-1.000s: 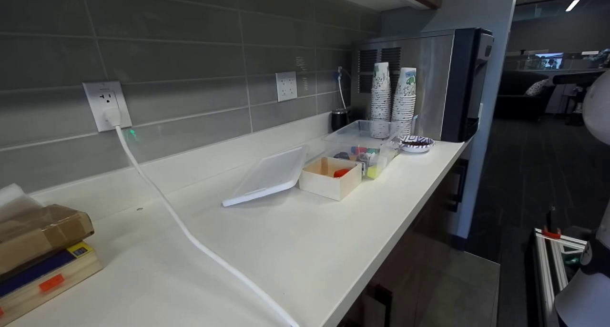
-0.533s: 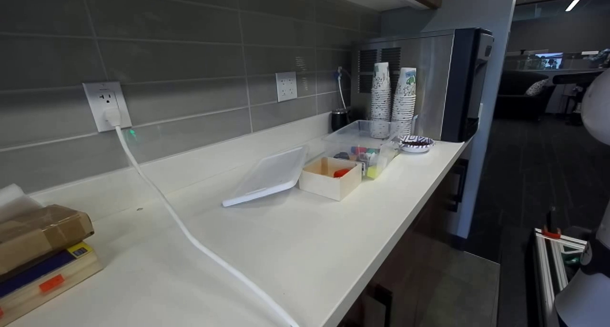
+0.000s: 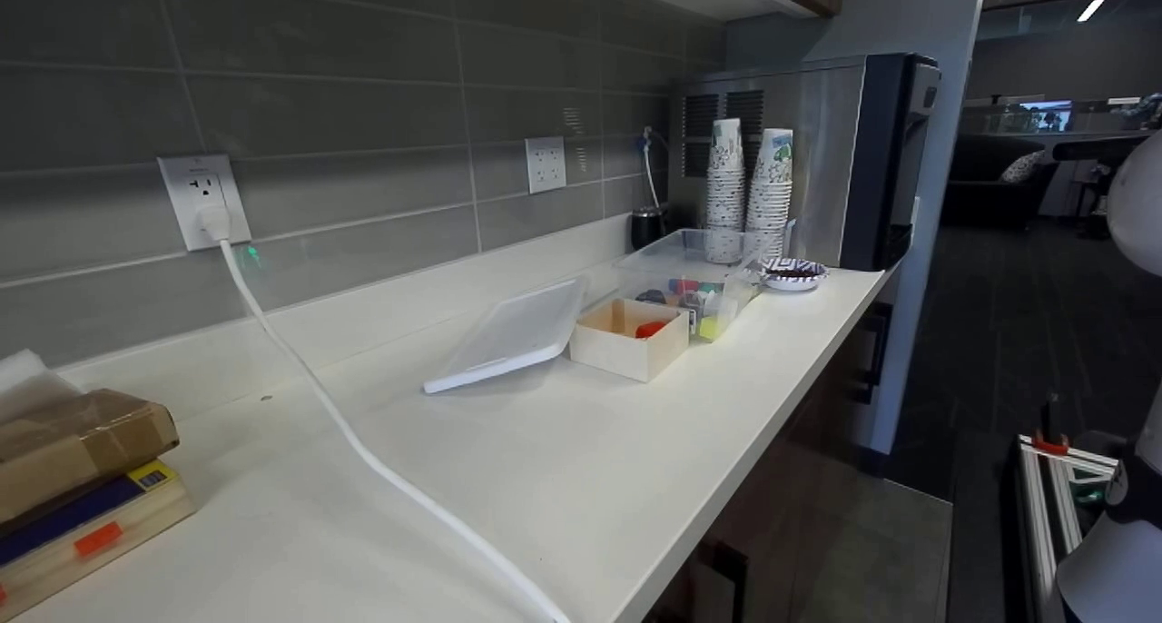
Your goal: Open the left cabinet door then close it.
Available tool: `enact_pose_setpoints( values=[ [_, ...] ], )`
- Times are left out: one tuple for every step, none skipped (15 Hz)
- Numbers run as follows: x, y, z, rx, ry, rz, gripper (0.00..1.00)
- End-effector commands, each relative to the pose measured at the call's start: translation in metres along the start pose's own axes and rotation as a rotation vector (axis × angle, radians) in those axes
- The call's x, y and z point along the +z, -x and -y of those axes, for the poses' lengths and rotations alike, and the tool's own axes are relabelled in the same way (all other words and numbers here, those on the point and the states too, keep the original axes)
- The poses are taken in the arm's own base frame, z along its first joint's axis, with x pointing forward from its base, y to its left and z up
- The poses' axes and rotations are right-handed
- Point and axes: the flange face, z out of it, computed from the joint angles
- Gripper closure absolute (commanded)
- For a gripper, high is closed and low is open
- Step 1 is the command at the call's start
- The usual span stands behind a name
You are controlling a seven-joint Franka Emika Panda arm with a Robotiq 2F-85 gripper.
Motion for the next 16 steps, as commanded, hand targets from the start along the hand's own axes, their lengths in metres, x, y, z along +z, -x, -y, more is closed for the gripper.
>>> enact_pose_setpoints(
  values=[
    [0.002, -0.015, 0.001, 0.014, -0.017, -0.018, 0.0],
    [0.004, -0.019, 0.001, 0.018, -0.018, -0.019, 0.0],
    [0.006, -0.023, 0.002, 0.02, -0.017, -0.019, 0.0],
    [0.009, -0.027, 0.003, 0.021, -0.016, -0.018, 0.0],
    [0.013, -0.031, 0.005, 0.02, -0.017, -0.017, 0.0],
    [0.015, -0.035, 0.008, 0.014, -0.02, -0.013, 0.0],
    [0.018, -0.037, 0.01, 0.009, -0.025, -0.01, 0.0],
    [0.02, -0.041, 0.014, 0.006, -0.032, -0.013, 0.0],
    [0.022, -0.044, 0.017, 0.001, -0.04, -0.015, 0.0],
    [0.026, -0.048, 0.021, -0.005, -0.05, -0.022, 0.0],
    [0.029, -0.052, 0.023, -0.004, -0.054, -0.025, 0.0],
    [0.033, -0.058, 0.027, -0.007, -0.064, -0.03, 0.0],
    [0.038, -0.062, 0.031, -0.013, -0.074, -0.03, 0.0],
    [0.042, -0.067, 0.035, -0.017, -0.087, -0.037, 0.0],
    [0.046, -0.072, 0.039, -0.024, -0.106, -0.044, 0.0],
    [0.051, -0.077, 0.044, -0.037, -0.129, -0.045, 0.0]
  ],
)
